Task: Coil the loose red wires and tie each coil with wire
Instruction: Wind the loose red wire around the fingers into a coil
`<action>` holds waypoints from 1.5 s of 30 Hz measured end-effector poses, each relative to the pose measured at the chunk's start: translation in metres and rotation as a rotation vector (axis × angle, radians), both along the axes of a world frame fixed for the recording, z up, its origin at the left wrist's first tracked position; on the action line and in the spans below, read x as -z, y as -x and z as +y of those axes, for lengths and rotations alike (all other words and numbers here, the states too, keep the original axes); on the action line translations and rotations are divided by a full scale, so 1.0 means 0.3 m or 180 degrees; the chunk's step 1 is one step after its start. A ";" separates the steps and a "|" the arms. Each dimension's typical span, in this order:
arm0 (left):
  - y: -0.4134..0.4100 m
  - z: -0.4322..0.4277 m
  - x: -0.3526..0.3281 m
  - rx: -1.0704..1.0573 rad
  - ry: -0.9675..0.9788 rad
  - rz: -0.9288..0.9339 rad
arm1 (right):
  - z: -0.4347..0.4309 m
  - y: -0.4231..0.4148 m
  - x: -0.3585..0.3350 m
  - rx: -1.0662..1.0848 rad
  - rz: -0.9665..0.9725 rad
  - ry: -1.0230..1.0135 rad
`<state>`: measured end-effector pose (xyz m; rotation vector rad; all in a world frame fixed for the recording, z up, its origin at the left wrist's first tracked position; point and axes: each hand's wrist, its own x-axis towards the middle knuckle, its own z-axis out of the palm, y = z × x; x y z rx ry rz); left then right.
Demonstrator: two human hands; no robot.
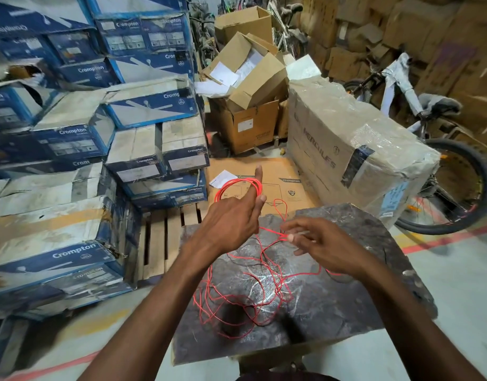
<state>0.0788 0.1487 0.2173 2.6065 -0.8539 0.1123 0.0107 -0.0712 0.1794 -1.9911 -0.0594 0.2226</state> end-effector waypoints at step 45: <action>0.100 0.038 -0.193 0.1175 0.5915 0.4594 | 0.072 -0.142 0.014 0.0376 -0.0201 -0.2082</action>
